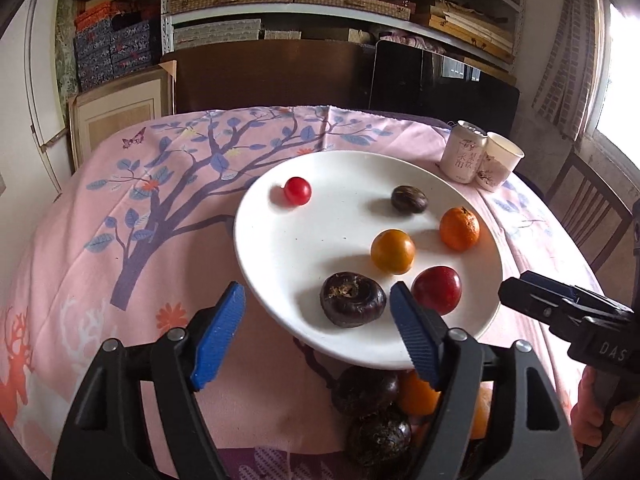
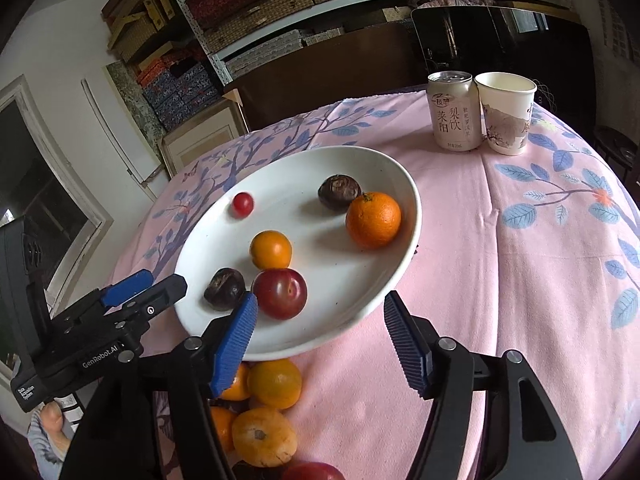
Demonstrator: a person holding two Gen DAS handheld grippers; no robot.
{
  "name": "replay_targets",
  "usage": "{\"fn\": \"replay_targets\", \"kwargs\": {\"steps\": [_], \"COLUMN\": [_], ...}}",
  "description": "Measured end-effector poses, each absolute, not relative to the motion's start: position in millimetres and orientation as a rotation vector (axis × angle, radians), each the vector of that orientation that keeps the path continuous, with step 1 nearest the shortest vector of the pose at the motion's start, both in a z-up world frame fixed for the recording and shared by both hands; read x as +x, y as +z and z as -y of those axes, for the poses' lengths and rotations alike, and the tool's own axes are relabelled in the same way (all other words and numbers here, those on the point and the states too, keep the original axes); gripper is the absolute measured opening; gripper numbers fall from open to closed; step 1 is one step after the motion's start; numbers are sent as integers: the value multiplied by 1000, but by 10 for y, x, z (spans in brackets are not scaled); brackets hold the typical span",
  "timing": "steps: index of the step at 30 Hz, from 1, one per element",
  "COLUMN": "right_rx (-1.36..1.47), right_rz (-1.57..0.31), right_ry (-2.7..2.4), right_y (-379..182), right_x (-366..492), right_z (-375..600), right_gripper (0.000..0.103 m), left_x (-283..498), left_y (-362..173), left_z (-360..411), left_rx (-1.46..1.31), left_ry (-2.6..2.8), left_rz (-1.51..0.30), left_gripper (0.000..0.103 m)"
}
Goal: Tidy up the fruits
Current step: 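Release the cherry tomato on the plate with the left tool while the right tool releases its dark fruit there, then withdraw both open tools and hover over the fruit cluster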
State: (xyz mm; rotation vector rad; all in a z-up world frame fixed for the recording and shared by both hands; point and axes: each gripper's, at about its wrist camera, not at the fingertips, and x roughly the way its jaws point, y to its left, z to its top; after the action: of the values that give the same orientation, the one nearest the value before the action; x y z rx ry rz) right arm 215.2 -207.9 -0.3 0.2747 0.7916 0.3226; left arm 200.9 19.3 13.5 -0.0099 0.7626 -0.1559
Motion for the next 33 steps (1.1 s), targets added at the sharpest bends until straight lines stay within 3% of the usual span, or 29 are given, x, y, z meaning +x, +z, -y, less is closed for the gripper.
{"fn": "replay_targets", "kwargs": {"steps": [4, 25, 33], "right_rx": [273, 273, 269], "right_rz": [-769, -791, -804], "right_ry": [313, 361, 353], "right_y": [22, -97, -125], "right_x": [2031, 1455, 1427], "right_z": [2133, 2320, 2330], "right_gripper": [70, 76, 80], "left_x": [1839, 1524, 1619], "left_y": [56, -130, -267], "left_z": [-291, -181, -67], "left_rx": [-26, 34, 133], "left_ry": [-140, -145, -106], "left_rz": [-785, -802, -819], "left_gripper": [79, 81, 89]}}
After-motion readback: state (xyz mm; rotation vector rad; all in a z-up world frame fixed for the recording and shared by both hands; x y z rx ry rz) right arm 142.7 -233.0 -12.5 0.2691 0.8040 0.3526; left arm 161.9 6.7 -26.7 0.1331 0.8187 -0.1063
